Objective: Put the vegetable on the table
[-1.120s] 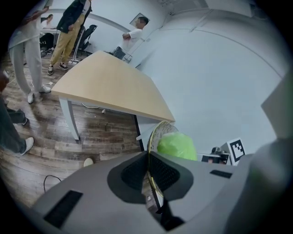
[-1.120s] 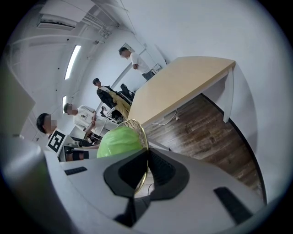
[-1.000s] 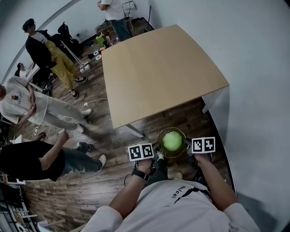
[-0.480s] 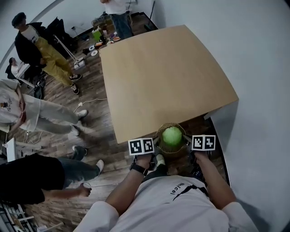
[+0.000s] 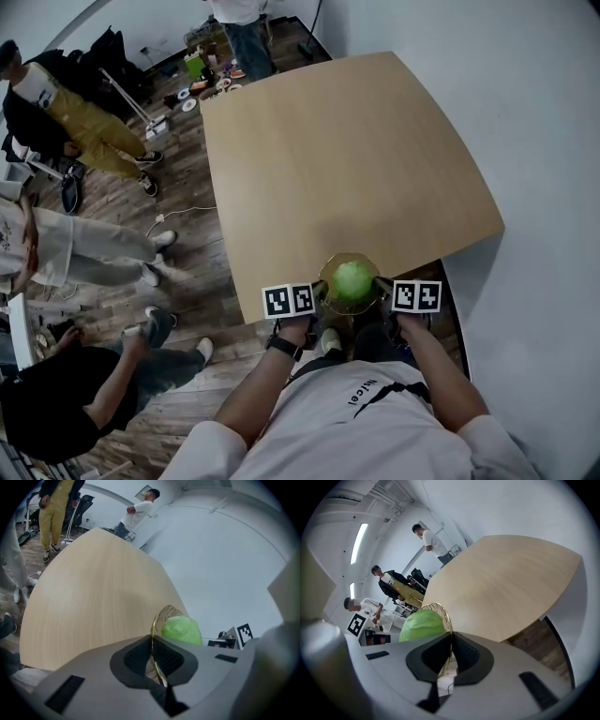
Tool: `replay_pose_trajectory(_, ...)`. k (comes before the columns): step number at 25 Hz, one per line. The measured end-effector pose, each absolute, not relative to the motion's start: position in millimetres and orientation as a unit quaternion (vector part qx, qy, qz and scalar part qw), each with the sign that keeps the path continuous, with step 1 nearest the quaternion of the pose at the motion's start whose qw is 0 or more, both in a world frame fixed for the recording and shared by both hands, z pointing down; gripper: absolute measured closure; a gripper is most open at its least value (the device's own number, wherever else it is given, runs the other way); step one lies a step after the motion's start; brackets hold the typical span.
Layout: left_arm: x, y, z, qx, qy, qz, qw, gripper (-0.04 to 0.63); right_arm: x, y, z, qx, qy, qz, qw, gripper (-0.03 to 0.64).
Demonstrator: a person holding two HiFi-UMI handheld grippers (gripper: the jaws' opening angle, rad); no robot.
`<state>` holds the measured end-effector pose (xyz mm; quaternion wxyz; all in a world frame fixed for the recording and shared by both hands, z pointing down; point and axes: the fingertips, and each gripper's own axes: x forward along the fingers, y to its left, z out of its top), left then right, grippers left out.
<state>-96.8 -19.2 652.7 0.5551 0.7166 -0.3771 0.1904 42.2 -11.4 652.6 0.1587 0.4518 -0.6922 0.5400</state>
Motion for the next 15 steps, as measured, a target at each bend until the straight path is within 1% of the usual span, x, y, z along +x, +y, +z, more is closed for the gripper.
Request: replay_pose_trajectory(15,-81.0,-158.3,709.4,0.678,-0.422,0.181,0.575,0.571,57.9,-168.0,705.8,0.399,-0.699,0.551,0.222,0.594)
